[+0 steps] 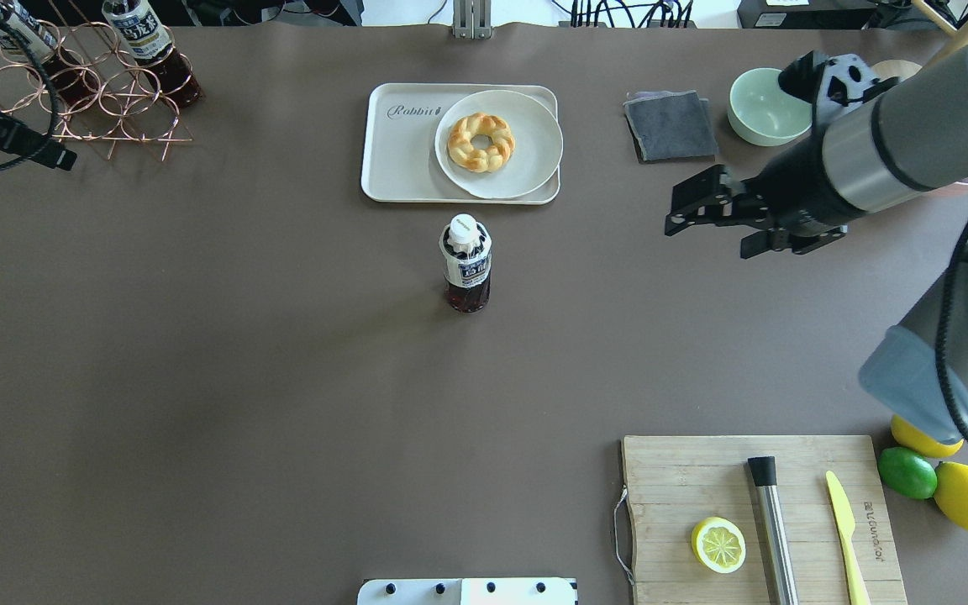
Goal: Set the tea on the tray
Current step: 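Withdraw the left gripper while the right gripper reaches over the bottle, then lower the right gripper and grasp the tea bottle by its cap, then lift the bottle with the right gripper and lower it onto the tray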
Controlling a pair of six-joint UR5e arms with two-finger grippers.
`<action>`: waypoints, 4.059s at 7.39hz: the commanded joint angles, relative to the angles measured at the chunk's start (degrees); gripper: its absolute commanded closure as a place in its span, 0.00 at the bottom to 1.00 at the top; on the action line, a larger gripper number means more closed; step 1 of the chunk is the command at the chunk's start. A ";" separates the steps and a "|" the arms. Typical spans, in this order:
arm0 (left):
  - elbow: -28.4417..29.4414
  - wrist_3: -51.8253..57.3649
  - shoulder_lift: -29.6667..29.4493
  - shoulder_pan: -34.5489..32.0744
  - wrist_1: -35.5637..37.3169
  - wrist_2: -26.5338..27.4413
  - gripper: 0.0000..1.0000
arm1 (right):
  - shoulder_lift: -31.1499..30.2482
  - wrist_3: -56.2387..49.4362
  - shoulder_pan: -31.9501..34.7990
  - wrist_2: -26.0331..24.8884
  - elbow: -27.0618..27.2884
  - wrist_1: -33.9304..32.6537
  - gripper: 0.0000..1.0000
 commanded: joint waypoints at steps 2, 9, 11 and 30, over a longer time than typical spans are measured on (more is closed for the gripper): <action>3.40 10.30 3.66 -5.61 -0.21 -1.72 0.02 | 26.85 6.86 -14.32 -14.43 -8.65 -21.52 0.00; 4.82 9.86 3.57 -5.70 -0.21 -1.72 0.02 | 38.19 -12.84 -15.67 -23.59 -27.58 -18.52 0.18; 4.73 9.86 3.48 -5.70 -0.21 -1.72 0.02 | 37.75 -12.84 -15.50 -23.69 -28.91 -16.07 0.20; 4.64 12.67 13.59 -21.77 -0.03 -7.24 0.02 | 66.57 -15.04 -3.63 -16.04 -79.59 4.23 1.00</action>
